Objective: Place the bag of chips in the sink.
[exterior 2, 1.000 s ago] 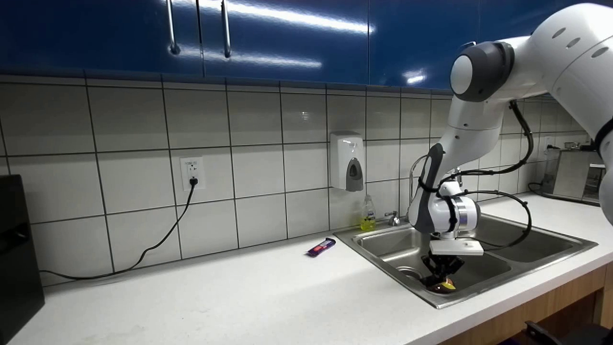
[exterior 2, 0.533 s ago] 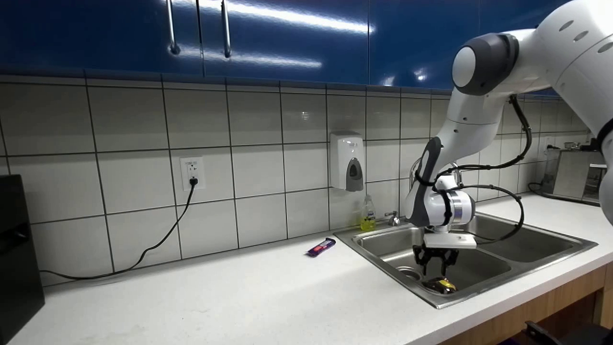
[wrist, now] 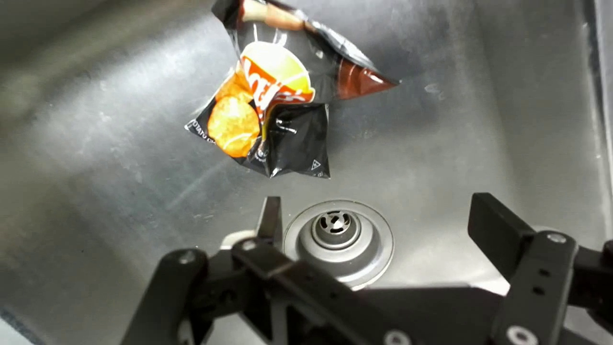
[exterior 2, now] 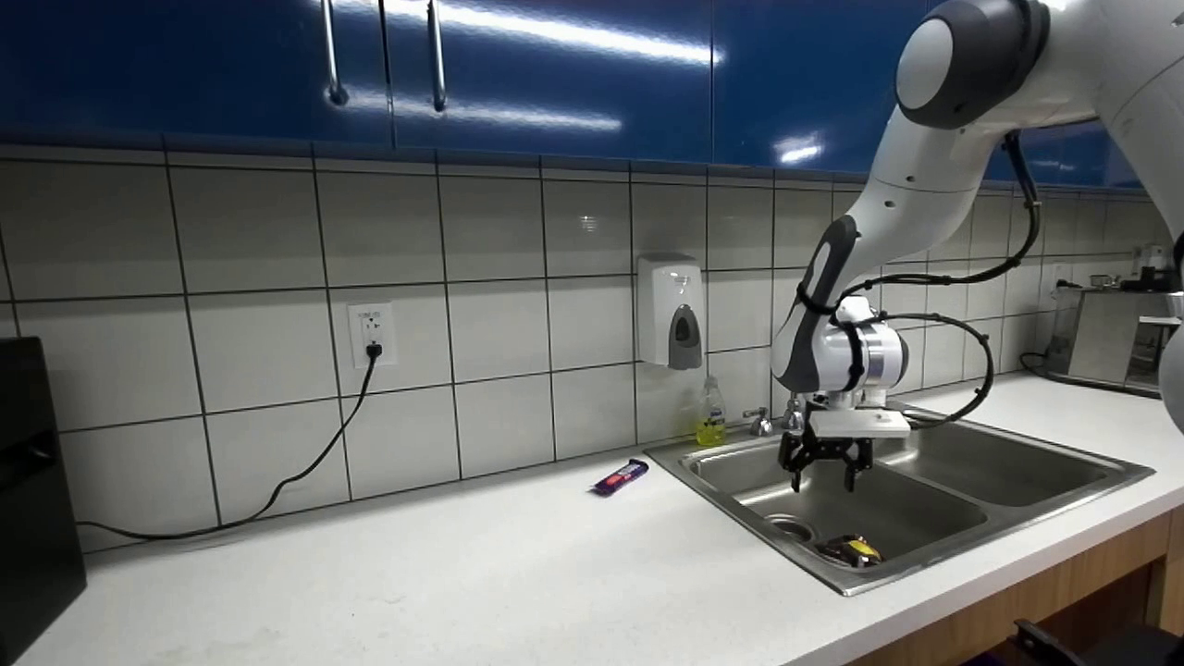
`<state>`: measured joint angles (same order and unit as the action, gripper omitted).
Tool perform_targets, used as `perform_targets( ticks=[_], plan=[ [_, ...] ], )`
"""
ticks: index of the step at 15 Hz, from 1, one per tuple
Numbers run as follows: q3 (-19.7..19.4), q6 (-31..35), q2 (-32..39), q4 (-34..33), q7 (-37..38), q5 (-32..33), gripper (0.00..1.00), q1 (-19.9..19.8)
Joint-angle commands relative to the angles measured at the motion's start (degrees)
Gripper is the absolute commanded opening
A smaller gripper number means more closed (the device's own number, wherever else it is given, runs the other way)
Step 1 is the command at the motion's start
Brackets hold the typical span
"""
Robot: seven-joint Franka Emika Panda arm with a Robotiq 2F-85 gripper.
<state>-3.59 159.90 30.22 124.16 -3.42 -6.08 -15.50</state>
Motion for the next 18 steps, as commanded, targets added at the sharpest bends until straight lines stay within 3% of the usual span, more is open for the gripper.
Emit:
perform_targets(
  ticks=[1,7,13,18],
  plan=[
    [-0.8,-10.1,-8.5,4.5,-2.6,2.3,1.0,1.4],
    [-2.9,-18.4,-18.8,11.0,-1.6,6.6,1.0,5.0],
    [-2.2,-15.8,-30.6,22.1,-4.7,4.2,1.0,5.9],
    [-2.8,-18.7,-41.6,30.1,-4.7,5.4,1.0,7.2]
  ],
)
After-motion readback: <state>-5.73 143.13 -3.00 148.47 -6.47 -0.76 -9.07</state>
